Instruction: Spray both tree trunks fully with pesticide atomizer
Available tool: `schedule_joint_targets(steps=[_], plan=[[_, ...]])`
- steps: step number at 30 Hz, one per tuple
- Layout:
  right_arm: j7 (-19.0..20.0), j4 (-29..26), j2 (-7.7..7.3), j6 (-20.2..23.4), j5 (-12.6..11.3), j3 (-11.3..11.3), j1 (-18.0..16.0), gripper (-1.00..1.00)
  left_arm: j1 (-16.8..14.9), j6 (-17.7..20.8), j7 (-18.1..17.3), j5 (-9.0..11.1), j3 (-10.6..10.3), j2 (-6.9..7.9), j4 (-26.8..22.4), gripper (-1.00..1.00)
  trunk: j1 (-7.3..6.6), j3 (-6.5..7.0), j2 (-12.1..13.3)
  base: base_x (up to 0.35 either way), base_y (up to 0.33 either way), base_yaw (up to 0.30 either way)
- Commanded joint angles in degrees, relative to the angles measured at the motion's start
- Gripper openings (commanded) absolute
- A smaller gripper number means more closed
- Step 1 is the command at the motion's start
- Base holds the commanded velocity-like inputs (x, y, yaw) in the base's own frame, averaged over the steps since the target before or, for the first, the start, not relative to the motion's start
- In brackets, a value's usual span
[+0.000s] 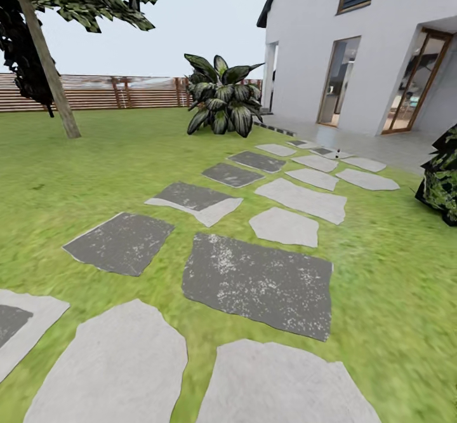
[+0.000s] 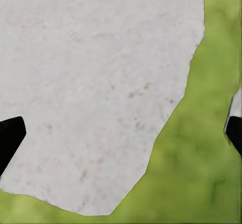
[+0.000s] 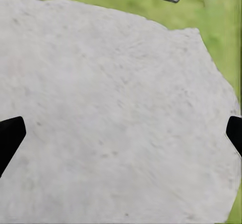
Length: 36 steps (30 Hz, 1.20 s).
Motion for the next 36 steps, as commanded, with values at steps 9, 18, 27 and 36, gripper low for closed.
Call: schedule_joint_targets(steps=[9,18,27,36], plan=[[-0.02,0.06,0.01,-0.19,0.01,-0.05,-0.04,1.0,-0.02,-0.19,0.02,0.02,0.1,-0.02,0.04,1.0,0.02,-0.05,-0.02,0.339,0.0,-0.164],[-0.02,0.06,0.01,-0.19,0.01,0.01,-0.04,1.0,-0.02,-0.19,0.02,-0.04,0.1,-0.03,0.04,1.0,0.02,-0.05,-0.02,0.339,0.0,-0.011],[-0.06,0.06,0.01,-0.19,0.01,-0.04,-0.04,1.0,-0.02,-0.19,0.04,-0.04,0.1,-0.04,0.04,1.0,0.02,-0.05,-0.02,0.339,0.0,0.0],[-0.07,0.06,0.01,-0.19,-0.03,-0.06,-0.04,1.0,-0.02,-0.19,0.04,-0.04,0.1,-0.02,0.04,1.0,0.02,-0.05,-0.02,0.339,0.0,0.0]])
